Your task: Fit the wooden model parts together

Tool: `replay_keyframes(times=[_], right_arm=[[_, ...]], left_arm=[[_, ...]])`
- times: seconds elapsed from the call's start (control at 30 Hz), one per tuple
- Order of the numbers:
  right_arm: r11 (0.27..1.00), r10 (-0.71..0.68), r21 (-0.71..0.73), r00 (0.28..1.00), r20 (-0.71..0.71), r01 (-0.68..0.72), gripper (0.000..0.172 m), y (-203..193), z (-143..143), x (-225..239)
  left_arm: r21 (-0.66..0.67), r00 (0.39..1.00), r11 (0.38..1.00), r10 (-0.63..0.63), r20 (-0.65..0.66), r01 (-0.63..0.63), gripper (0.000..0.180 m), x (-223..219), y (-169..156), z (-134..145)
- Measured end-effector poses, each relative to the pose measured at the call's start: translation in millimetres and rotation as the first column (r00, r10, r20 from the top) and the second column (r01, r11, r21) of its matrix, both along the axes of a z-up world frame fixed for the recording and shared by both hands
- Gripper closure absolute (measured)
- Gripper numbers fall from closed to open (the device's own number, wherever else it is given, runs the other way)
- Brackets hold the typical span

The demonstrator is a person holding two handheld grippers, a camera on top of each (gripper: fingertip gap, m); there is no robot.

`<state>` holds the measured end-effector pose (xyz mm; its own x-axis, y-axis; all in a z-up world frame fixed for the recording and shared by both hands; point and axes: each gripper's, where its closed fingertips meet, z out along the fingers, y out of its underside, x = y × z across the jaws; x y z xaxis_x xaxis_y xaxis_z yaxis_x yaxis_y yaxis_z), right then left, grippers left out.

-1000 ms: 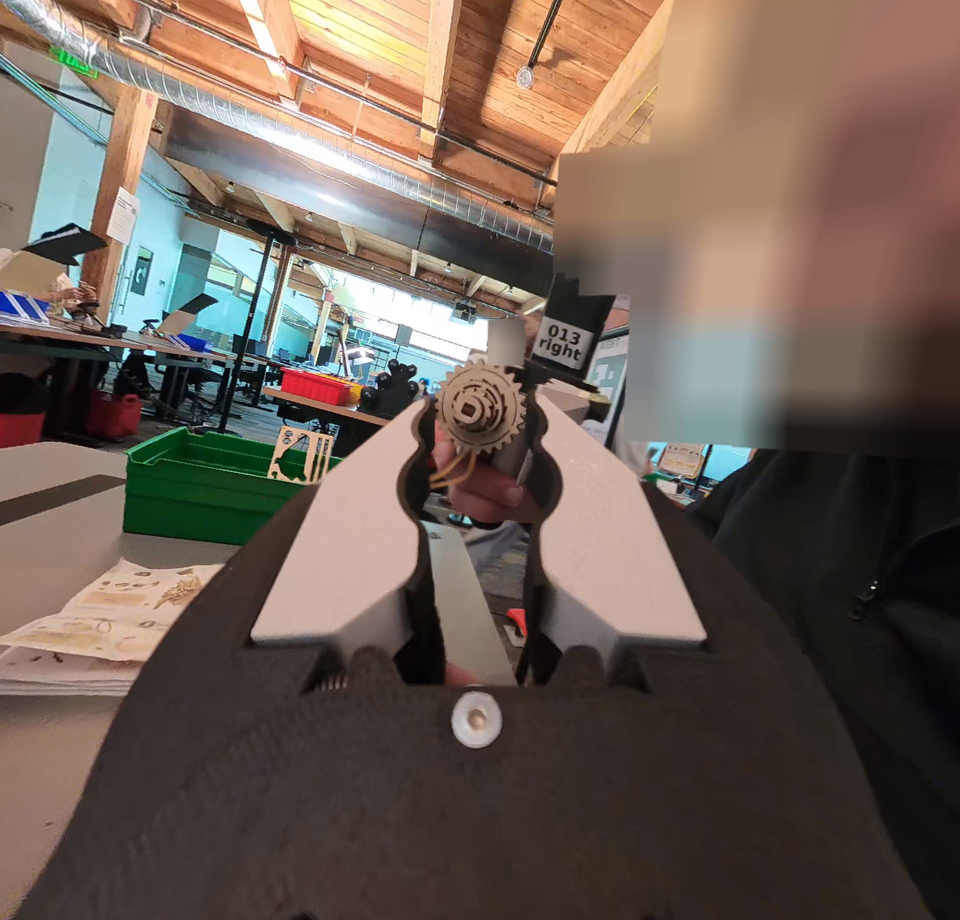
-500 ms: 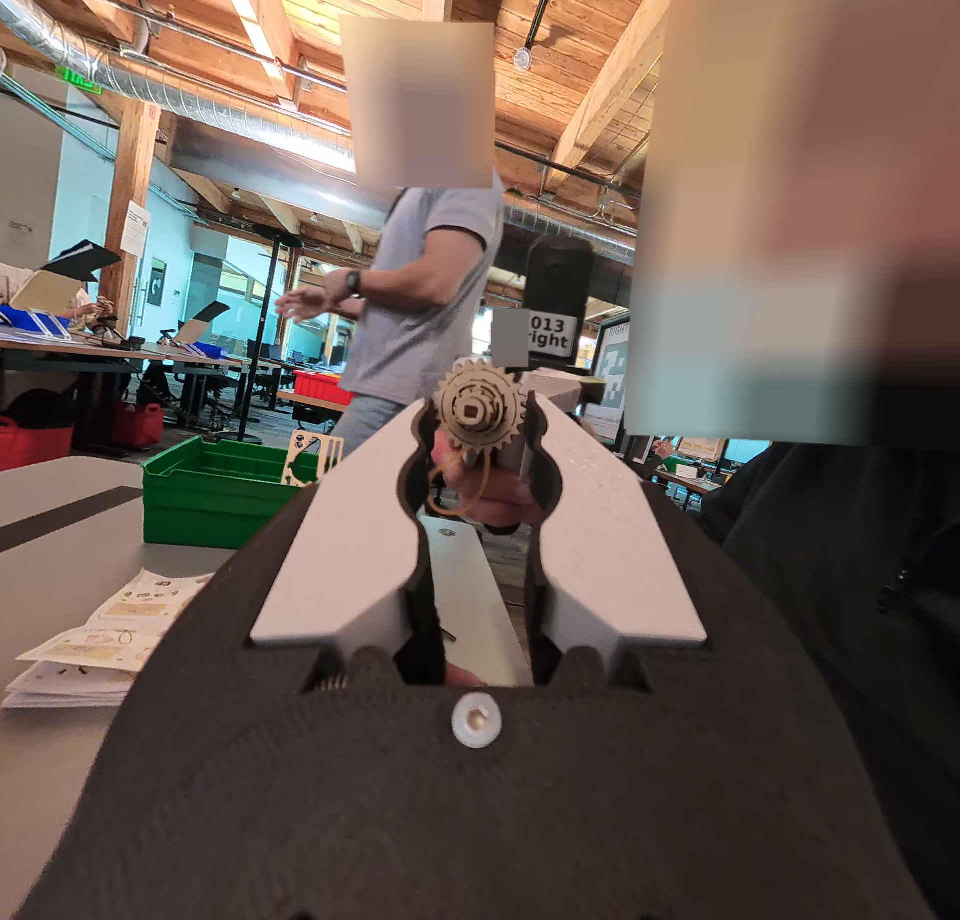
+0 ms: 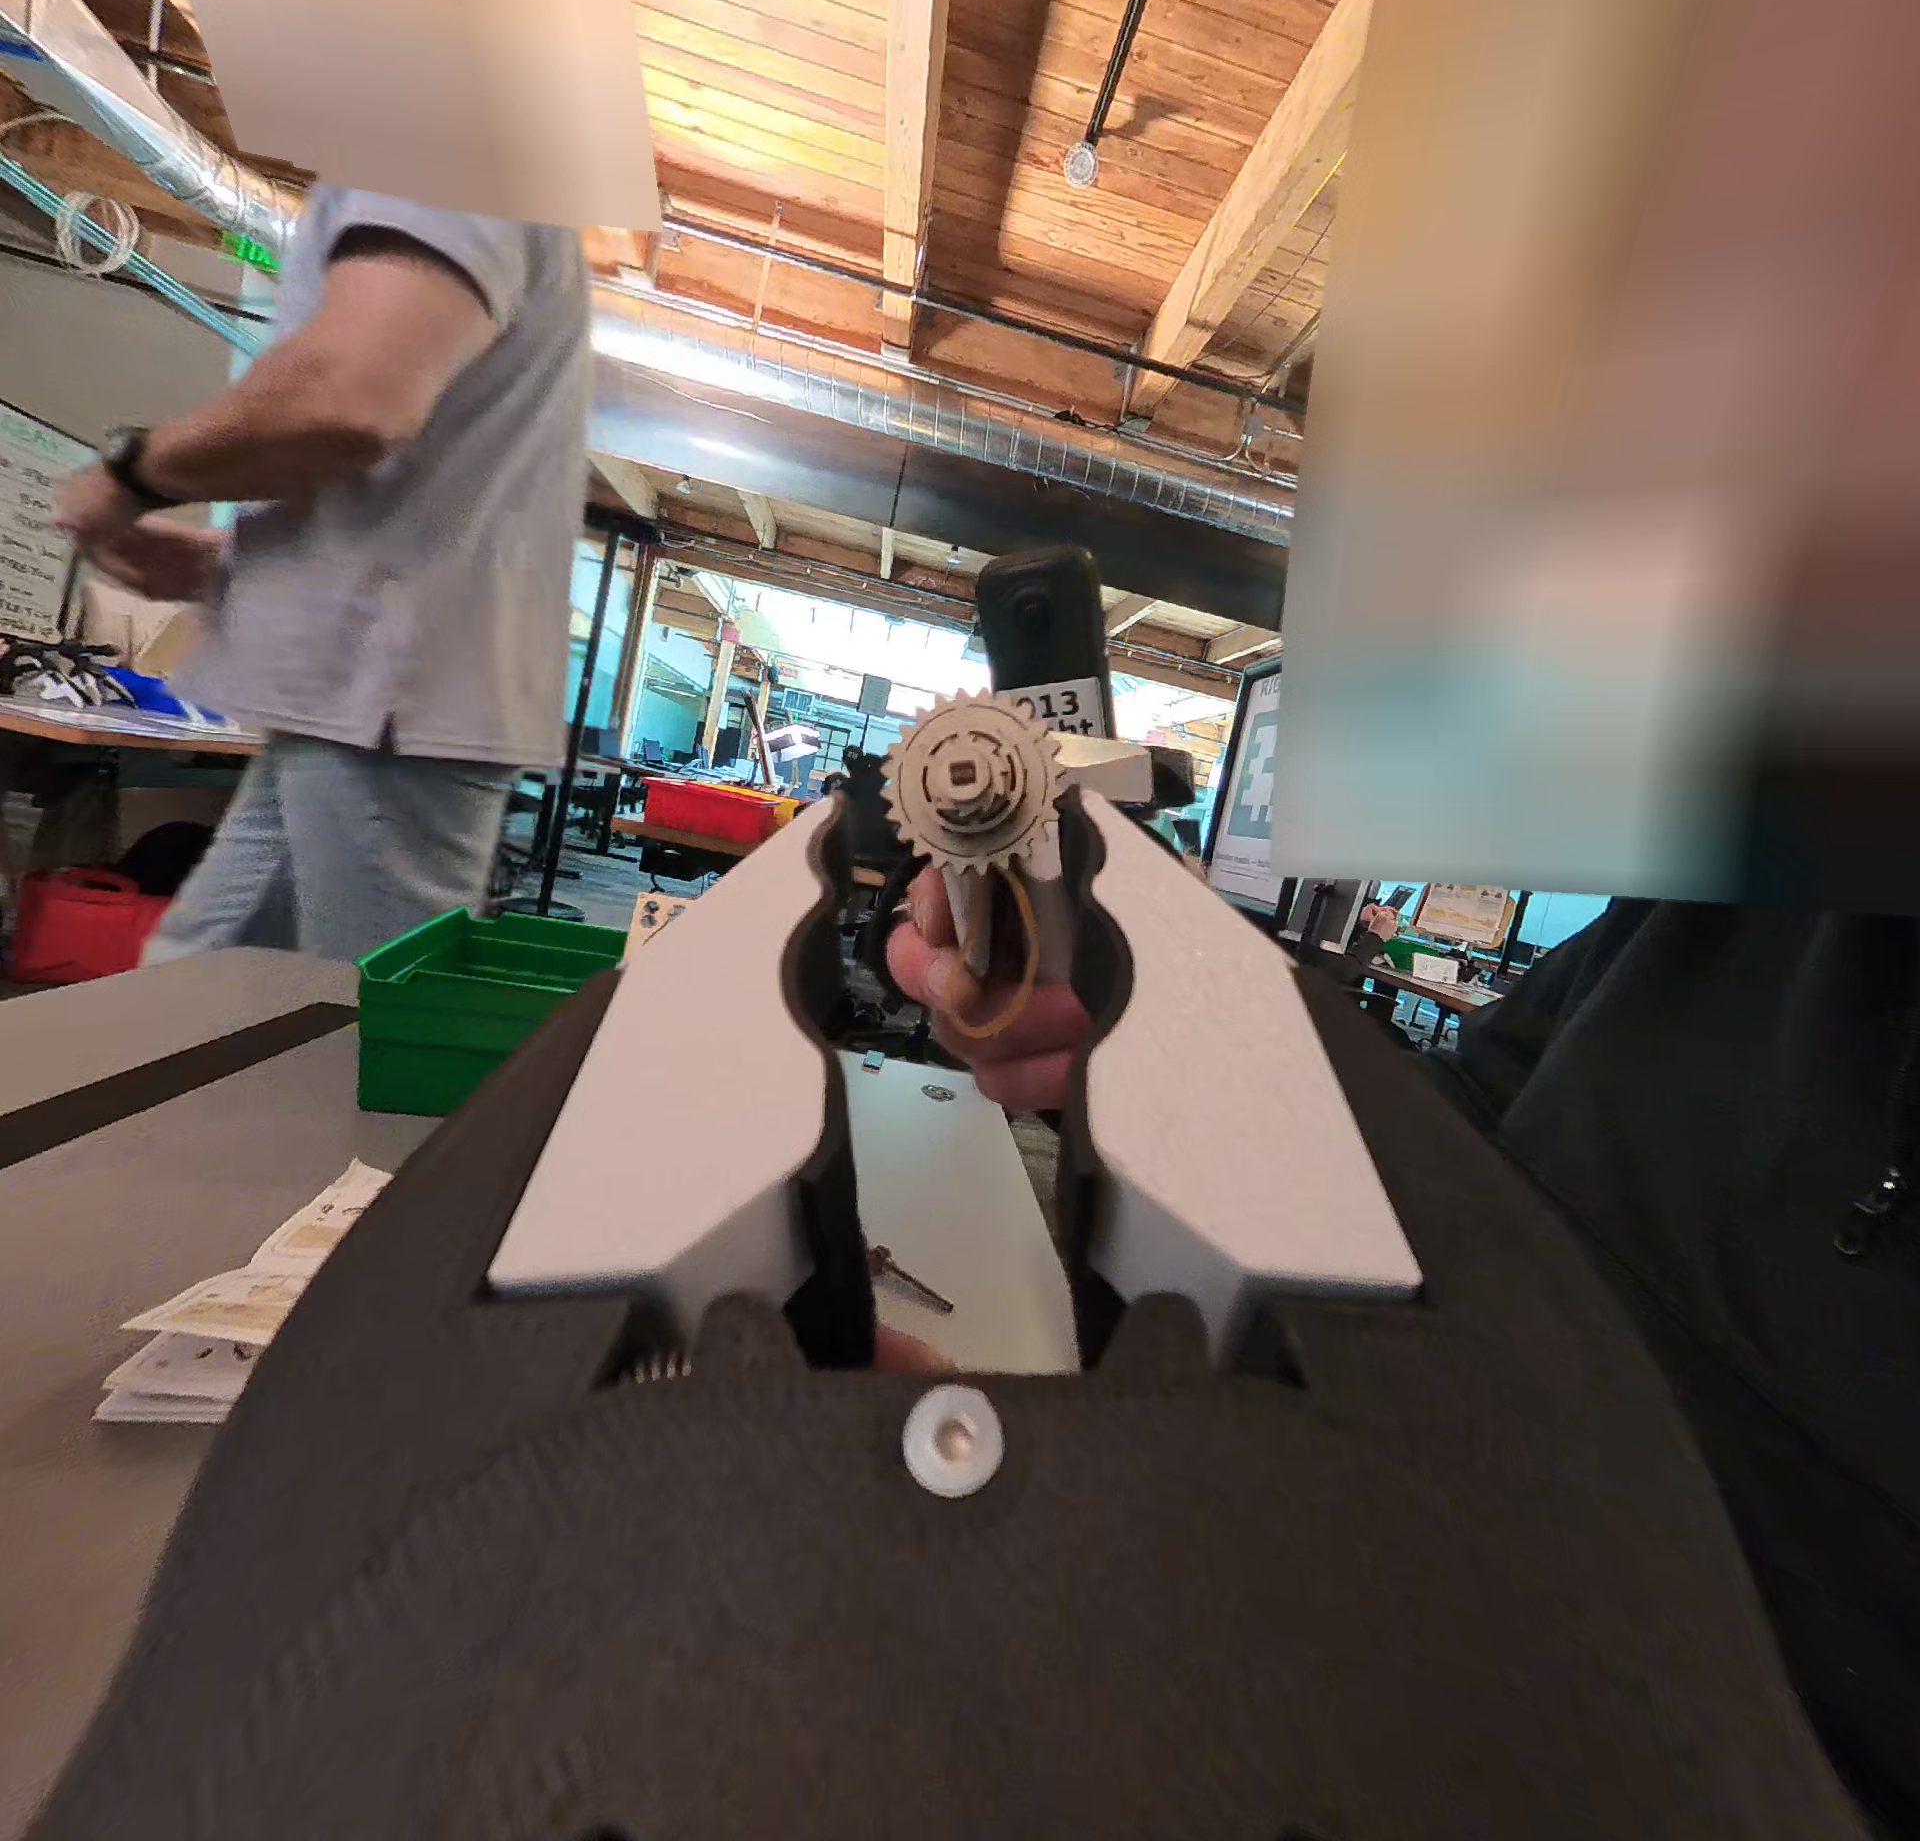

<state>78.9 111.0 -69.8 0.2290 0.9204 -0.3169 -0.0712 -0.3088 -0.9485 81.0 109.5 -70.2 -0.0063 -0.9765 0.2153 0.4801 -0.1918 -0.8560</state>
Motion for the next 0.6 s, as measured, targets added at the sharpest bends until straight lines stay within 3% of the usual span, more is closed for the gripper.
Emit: replay_keyframes(times=[0.3, 0.6], right_arm=[[0.992, -0.053, 0.114, 0.996, -0.065, 0.06, 0.158, -2.9, 14.3, -2.9], [0.913, -0.216, 0.361, 0.976, 0.035, 0.189, 0.159, -8.0, 28.2, -3.8]], left_arm=[[0.006, 0.996, 1.0, -0.013, 0.091, 0.013, 0.15, -1.8, -3.7, 21.6], [0.0, 0.988, 0.998, -0.055, 0.145, 0.056, 0.15, -2.7, -9.3, 35.3]])
